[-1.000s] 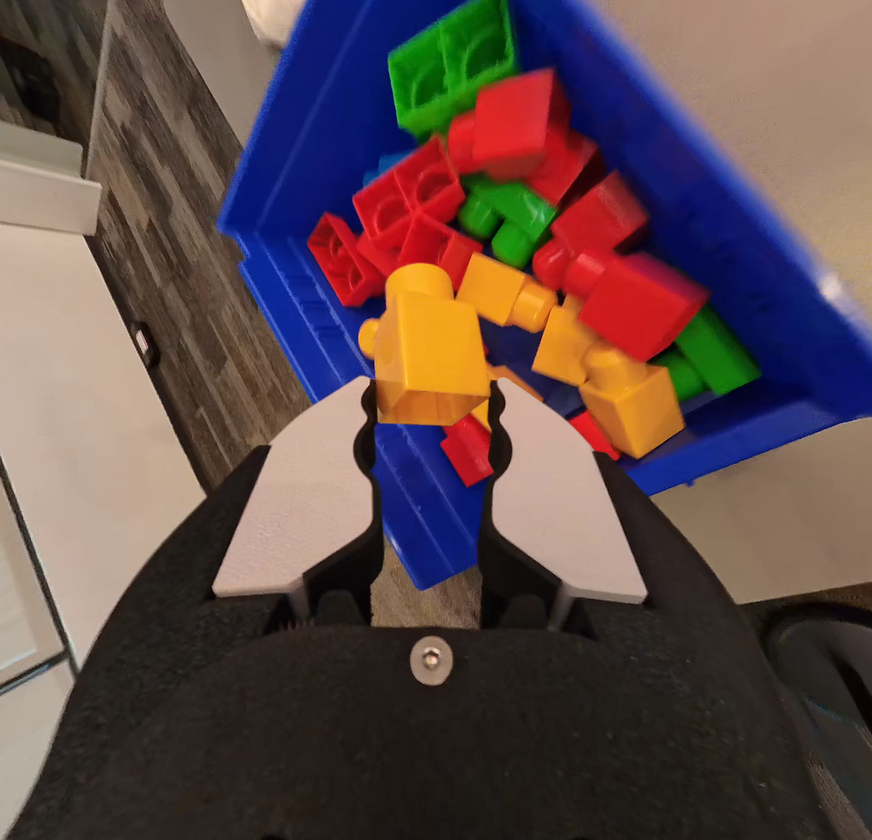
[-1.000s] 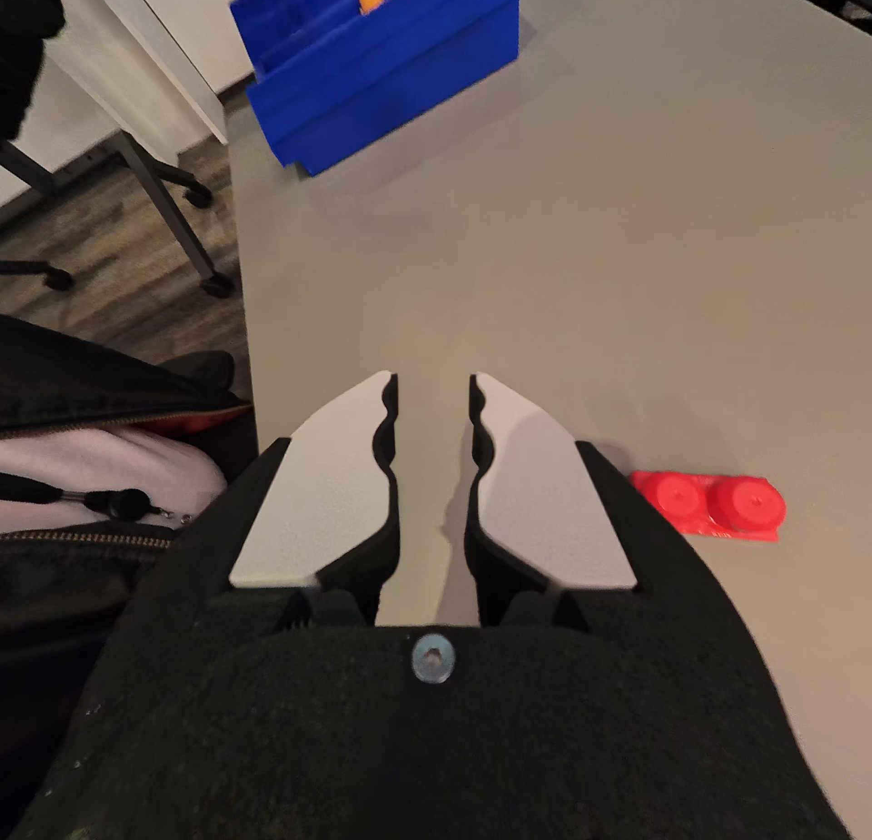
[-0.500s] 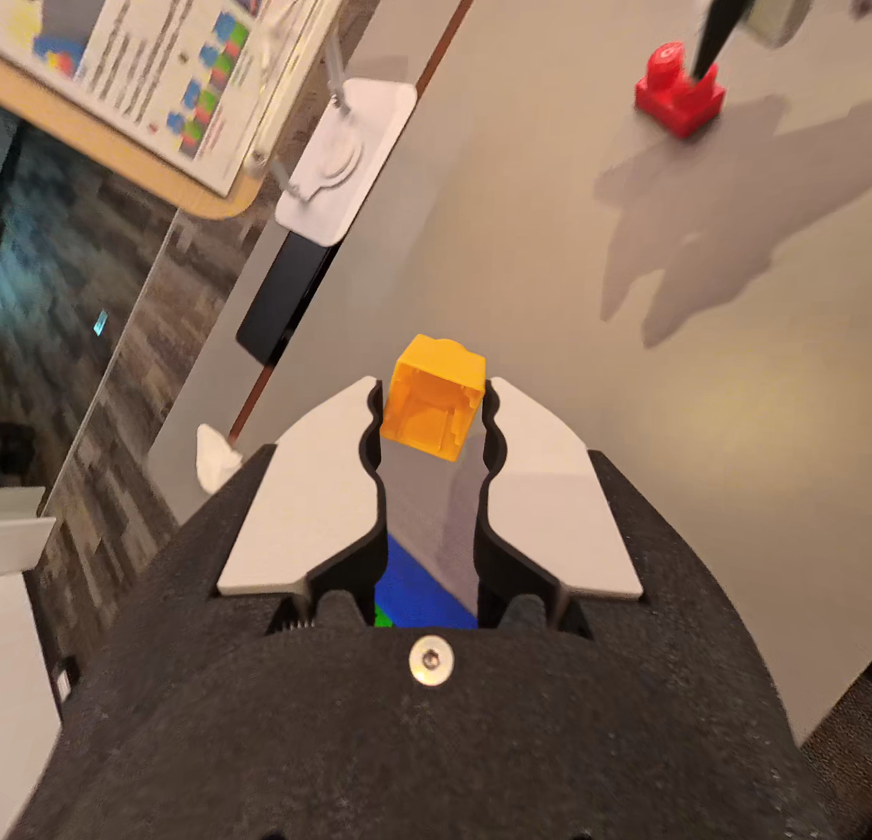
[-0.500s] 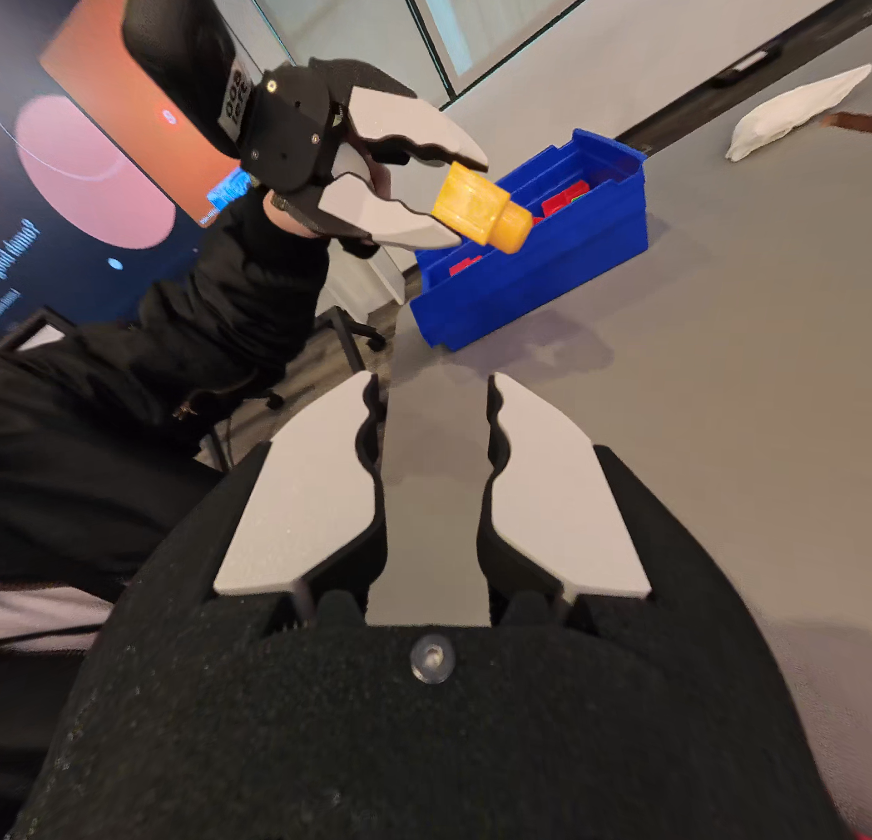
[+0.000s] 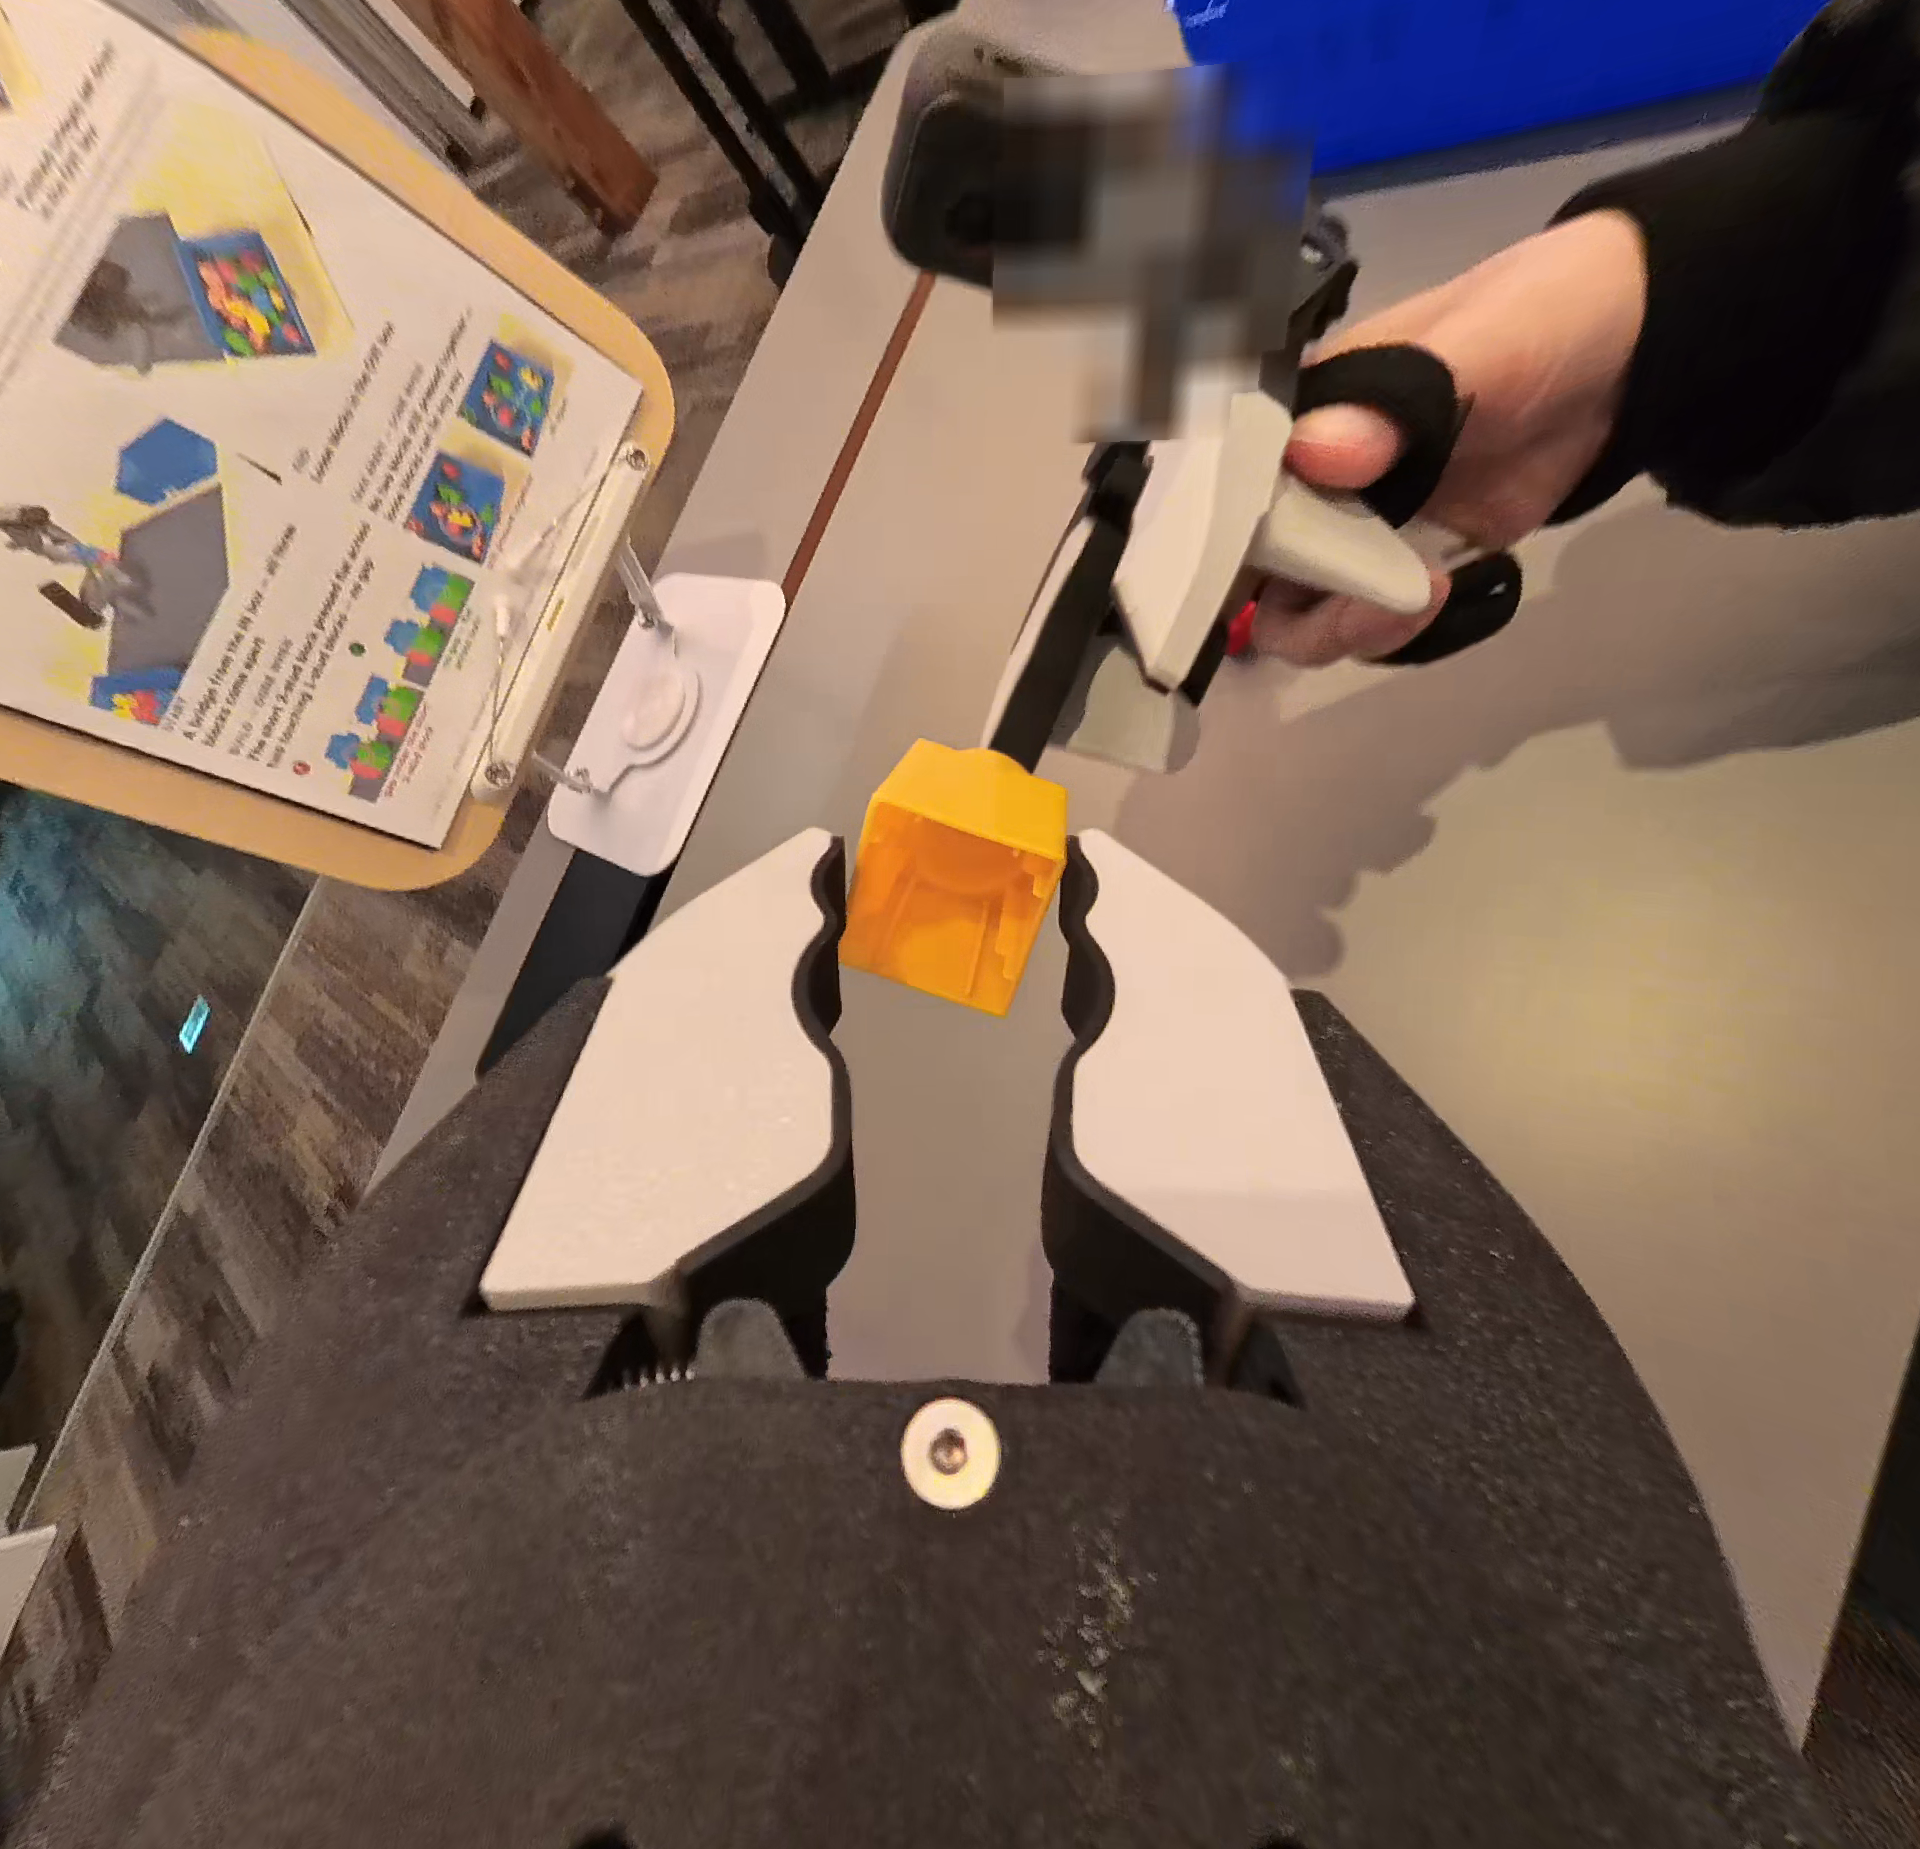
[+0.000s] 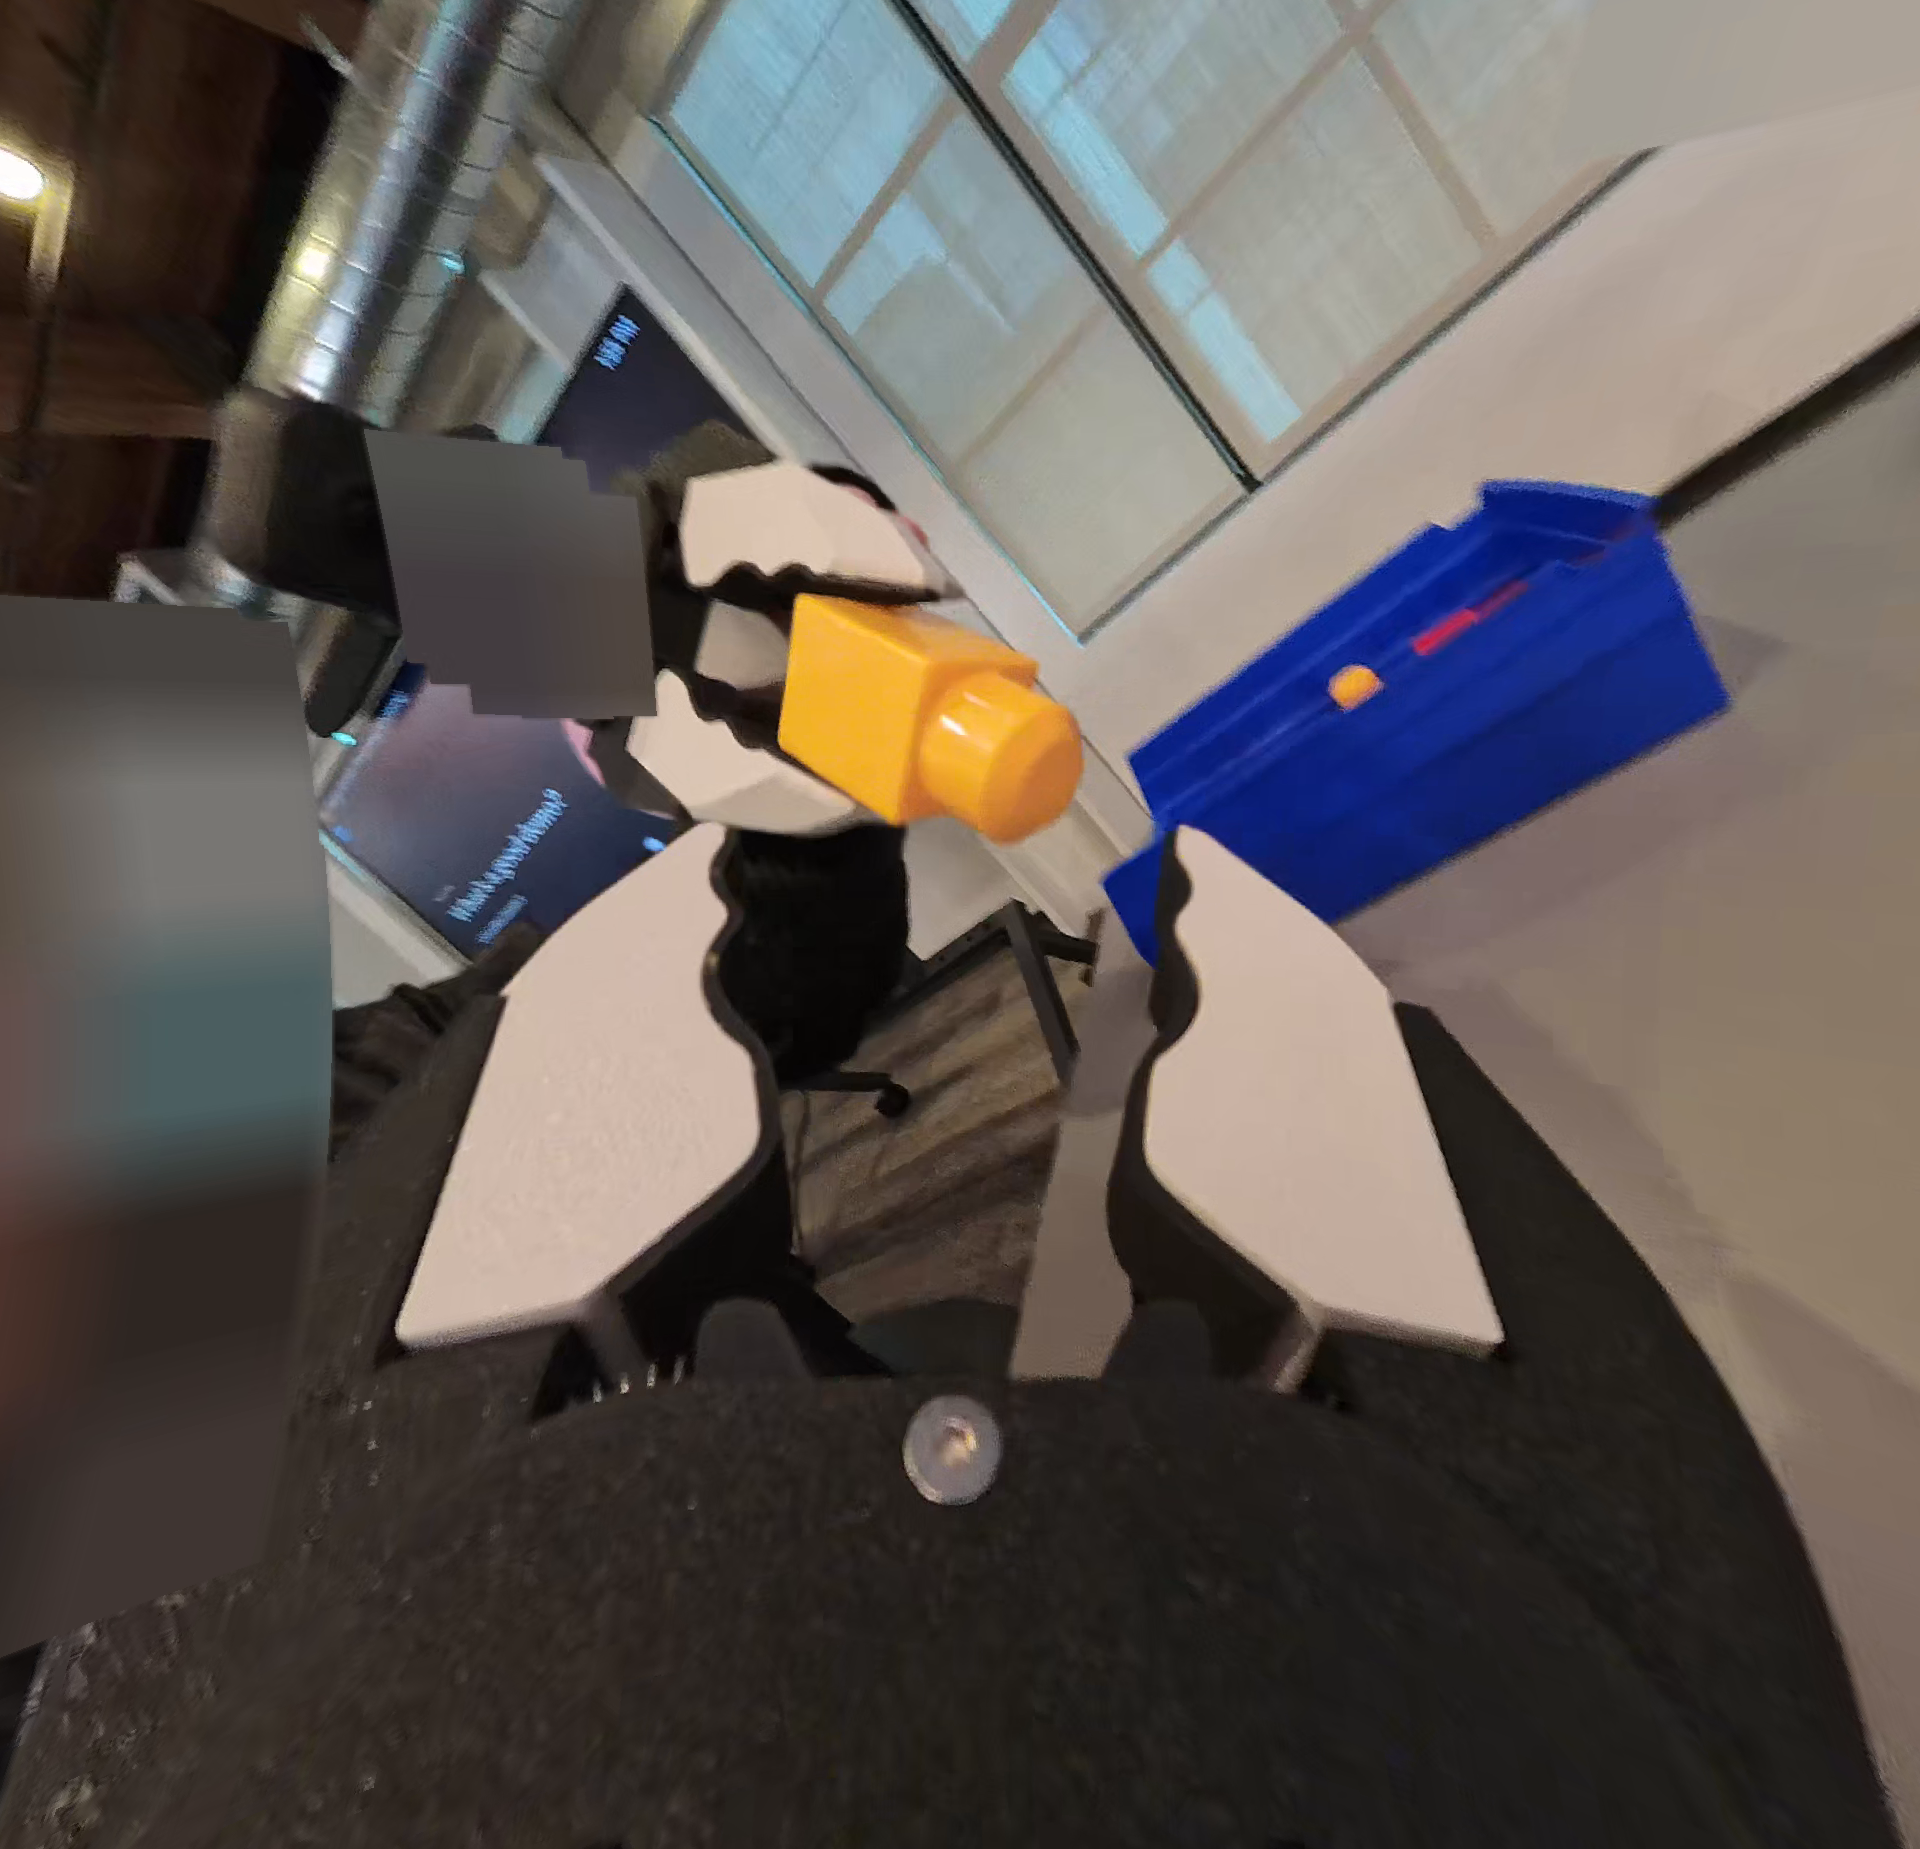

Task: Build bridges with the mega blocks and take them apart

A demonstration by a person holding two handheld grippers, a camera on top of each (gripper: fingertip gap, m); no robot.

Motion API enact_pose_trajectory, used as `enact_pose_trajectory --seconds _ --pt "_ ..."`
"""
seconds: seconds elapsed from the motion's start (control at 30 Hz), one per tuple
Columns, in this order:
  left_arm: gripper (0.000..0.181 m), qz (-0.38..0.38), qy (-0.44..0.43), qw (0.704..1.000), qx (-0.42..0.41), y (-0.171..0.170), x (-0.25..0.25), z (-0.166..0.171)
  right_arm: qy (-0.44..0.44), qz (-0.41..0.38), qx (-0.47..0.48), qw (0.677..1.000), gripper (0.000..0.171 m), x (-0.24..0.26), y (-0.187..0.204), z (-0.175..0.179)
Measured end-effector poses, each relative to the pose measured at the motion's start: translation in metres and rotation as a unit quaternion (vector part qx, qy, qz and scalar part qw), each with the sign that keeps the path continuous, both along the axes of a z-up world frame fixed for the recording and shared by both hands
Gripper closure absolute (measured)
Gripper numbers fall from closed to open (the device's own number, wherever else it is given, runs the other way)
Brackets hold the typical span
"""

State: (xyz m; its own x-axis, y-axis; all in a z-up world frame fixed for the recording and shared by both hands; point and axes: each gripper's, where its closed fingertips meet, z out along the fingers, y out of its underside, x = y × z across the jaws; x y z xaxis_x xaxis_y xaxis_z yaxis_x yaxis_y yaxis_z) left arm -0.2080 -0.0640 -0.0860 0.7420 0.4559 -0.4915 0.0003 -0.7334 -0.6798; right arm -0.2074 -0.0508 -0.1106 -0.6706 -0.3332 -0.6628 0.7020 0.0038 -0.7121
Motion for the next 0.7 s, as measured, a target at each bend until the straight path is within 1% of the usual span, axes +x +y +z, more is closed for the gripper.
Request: enact_pose_trajectory --seconds 0.07,0.17,0.23,0.33,0.43,0.5,0.57,0.63,0.67,0.7 --pt "0.141 -0.014 0.010 1.000 0.012 0.007 0.004 0.007 -0.014 0.019 -0.044 0.999 0.095 0.005 -0.003 0.018" --pt "0.141 -0.032 0.005 0.999 0.036 0.019 0.010 0.013 -0.035 0.055 -0.089 0.994 0.100 0.014 -0.007 0.037" --pt "0.142 -0.037 0.007 0.998 0.046 0.023 0.012 0.016 -0.038 0.068 -0.102 0.992 0.118 0.018 -0.009 0.043" --pt "0.143 -0.043 0.007 0.998 0.053 0.024 0.014 0.018 -0.040 0.057 -0.113 0.991 0.134 0.013 -0.003 0.044" --pt "0.141 -0.031 0.010 0.999 0.044 0.016 0.012 0.011 -0.041 0.029 -0.105 0.993 0.134 0.004 0.006 0.042" --pt "0.142 -0.029 0.006 0.998 0.048 0.012 0.013 0.006 -0.032 0.028 -0.096 0.994 0.134 0.004 0.014 0.044" --pt "0.142 -0.016 0.004 0.999 0.045 0.002 0.014 0.001 -0.009 0.012 -0.045 0.999 0.134 0.003 0.021 0.036" --pt "0.144 0.004 0.005 0.999 0.033 -0.013 0.014 -0.006 0.047 -0.025 0.062 0.997 0.134 -0.004 0.035 0.015" --pt "0.146 0.017 0.004 1.000 0.026 -0.023 0.015 -0.011 0.080 -0.054 0.127 0.987 0.134 -0.012 0.050 0.000" --pt "0.148 0.028 0.003 0.999 0.018 -0.032 0.017 -0.017 0.116 -0.085 0.194 0.970 0.134 -0.022 0.069 -0.015"
